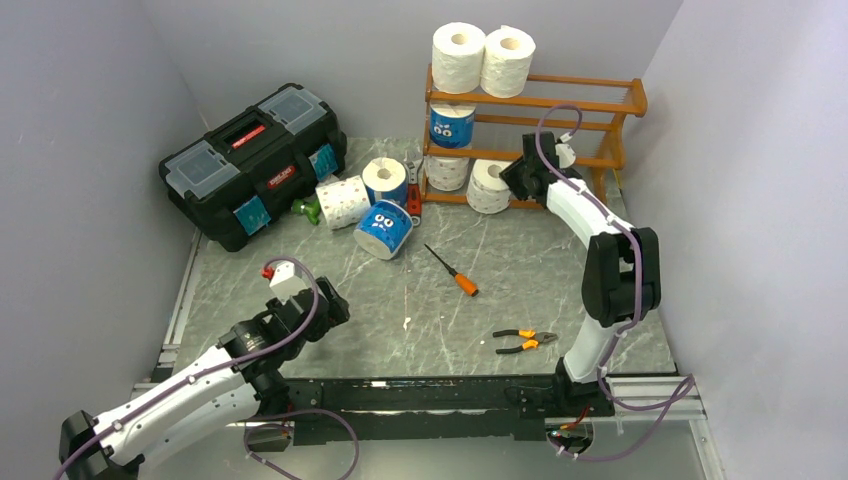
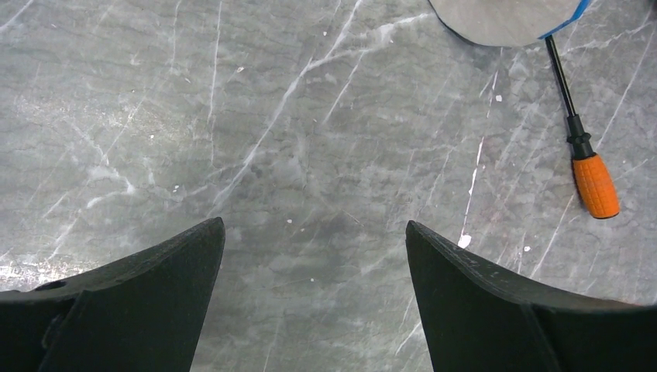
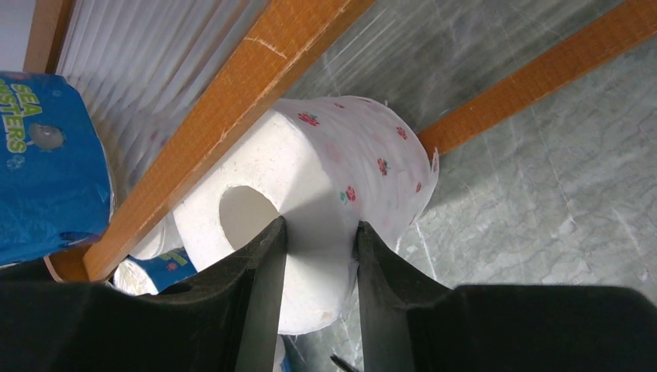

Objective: Place and organize the paper towels onto the shelf
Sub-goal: Place the paper towel on the shelf.

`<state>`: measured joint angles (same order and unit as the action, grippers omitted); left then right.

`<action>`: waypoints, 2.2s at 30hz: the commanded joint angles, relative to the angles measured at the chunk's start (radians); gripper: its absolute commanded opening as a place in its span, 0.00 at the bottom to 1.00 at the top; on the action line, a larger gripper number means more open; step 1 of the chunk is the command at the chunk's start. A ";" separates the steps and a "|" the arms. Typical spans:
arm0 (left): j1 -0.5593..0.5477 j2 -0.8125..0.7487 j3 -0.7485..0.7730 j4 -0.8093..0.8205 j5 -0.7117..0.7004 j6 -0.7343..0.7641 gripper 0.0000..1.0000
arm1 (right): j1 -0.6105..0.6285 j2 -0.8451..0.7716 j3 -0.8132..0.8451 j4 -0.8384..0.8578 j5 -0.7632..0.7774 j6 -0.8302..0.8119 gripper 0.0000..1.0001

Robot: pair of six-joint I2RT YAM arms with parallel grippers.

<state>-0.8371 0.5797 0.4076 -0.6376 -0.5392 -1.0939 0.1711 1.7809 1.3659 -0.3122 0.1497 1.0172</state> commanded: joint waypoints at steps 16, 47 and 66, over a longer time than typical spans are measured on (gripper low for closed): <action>0.004 0.029 0.017 0.010 -0.007 -0.016 0.93 | -0.012 0.043 0.086 0.091 0.025 0.068 0.20; 0.004 0.055 0.023 0.028 0.006 -0.009 0.93 | -0.013 0.027 0.097 0.055 -0.024 0.009 0.56; 0.004 0.032 0.004 0.051 0.003 0.001 0.93 | 0.075 -0.421 -0.354 0.445 0.000 -0.336 0.58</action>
<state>-0.8364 0.6189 0.4076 -0.6323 -0.5304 -1.0966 0.1875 1.4597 1.1587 -0.1341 0.1303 0.8787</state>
